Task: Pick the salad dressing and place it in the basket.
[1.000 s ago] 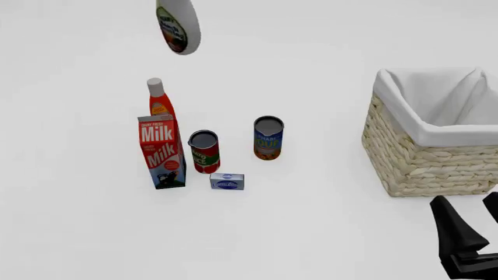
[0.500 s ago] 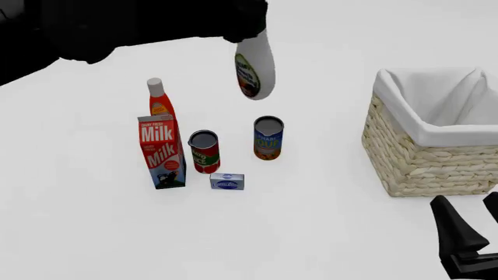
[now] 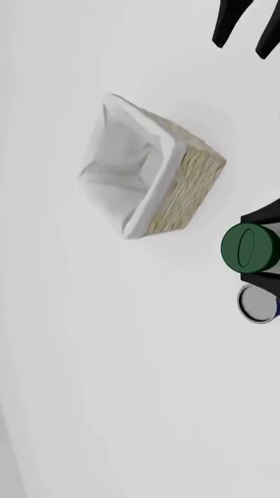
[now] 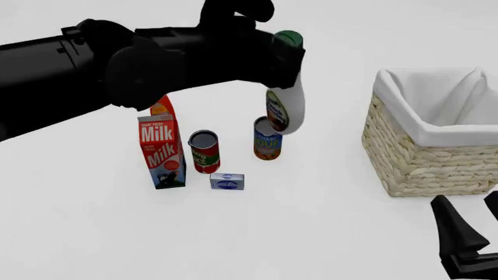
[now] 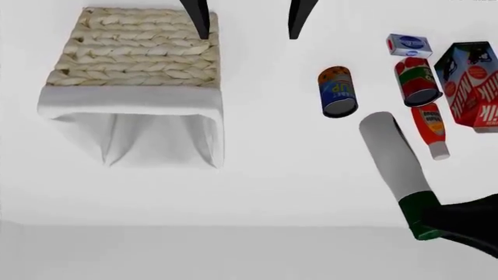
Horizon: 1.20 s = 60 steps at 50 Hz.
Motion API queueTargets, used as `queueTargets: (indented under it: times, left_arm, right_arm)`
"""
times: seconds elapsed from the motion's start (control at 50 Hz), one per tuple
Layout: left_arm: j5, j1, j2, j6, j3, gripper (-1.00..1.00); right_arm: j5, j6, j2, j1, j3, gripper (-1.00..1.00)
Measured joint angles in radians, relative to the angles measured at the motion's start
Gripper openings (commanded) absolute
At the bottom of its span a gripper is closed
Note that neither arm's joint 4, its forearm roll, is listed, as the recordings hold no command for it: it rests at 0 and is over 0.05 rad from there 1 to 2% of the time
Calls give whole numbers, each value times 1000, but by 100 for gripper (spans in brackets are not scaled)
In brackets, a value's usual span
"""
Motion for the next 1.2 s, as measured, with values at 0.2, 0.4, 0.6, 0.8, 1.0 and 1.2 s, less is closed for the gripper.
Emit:
queueTargets:
  times: [0.2,0.4,0.6,0.8,1.0,1.2]
  left_arm:
    - [-17,-17,14,-6,14,-100]
    - [-24,-27,14,-12,25,-100]
    - [-28,-36,13,-19,33,-100]
    - [-28,-49,10,-25,37,-100]
    - [-26,-60,6,-30,38,-100]
    - [-28,-76,2,-37,39,-100]
  right_arm:
    - [21,-30,1,33,-22,100]
    - [107,-101,60,115,-140,100]
    - [159,-168,205,181,-290,100]
    - [170,-205,331,239,-403,100]
    - [152,-225,431,297,-470,100]
    - [112,-231,509,352,-500,100]
